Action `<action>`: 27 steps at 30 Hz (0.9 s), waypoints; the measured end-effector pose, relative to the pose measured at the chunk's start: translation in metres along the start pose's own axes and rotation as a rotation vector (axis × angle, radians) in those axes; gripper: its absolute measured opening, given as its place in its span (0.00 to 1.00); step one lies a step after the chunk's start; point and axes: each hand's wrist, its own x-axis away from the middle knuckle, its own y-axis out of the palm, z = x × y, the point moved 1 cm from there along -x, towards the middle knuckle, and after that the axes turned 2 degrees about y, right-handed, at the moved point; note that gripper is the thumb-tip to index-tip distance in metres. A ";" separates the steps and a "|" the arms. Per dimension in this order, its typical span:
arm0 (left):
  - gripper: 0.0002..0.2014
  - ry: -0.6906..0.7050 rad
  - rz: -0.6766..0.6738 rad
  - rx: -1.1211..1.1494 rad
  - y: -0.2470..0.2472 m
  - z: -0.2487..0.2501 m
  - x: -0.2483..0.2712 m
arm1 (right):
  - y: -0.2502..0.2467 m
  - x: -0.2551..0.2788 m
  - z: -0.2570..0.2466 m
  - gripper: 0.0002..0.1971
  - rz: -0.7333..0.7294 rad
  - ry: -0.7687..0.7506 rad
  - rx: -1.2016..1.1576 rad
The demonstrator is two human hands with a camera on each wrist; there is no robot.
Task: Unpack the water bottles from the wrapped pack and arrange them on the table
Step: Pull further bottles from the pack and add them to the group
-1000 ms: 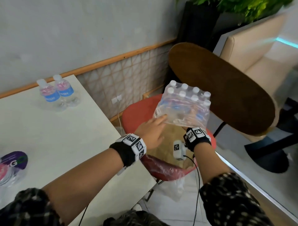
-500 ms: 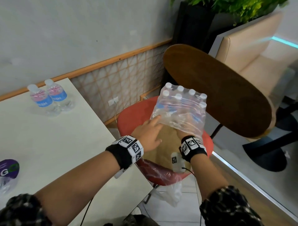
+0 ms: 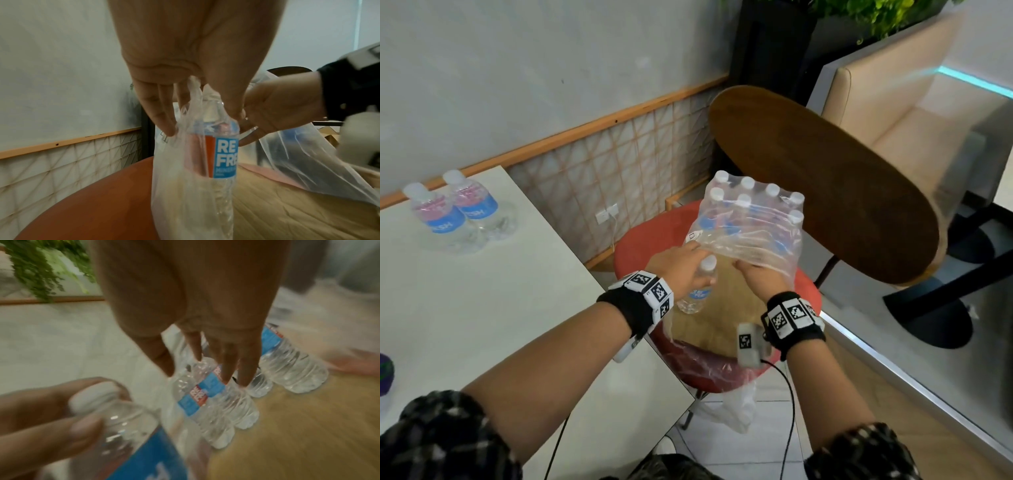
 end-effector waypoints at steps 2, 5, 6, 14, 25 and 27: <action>0.29 0.005 0.008 0.019 -0.001 0.000 0.000 | -0.004 -0.018 0.017 0.33 -0.019 0.135 0.375; 0.27 -0.007 0.032 0.045 -0.003 0.001 0.001 | -0.005 -0.021 0.021 0.41 -0.070 0.115 0.595; 0.27 -0.013 0.038 0.048 -0.003 0.001 0.002 | -0.005 -0.020 0.019 0.41 -0.091 0.075 0.657; 0.25 -0.017 0.070 0.076 -0.003 -0.003 0.007 | -0.004 -0.032 0.000 0.20 -0.051 -0.001 1.106; 0.22 -0.009 0.075 0.074 0.004 -0.005 0.005 | -0.002 -0.037 0.031 0.28 -0.048 0.039 0.979; 0.22 -0.025 0.091 0.110 0.005 -0.011 0.005 | 0.013 -0.029 0.033 0.38 0.006 0.020 0.743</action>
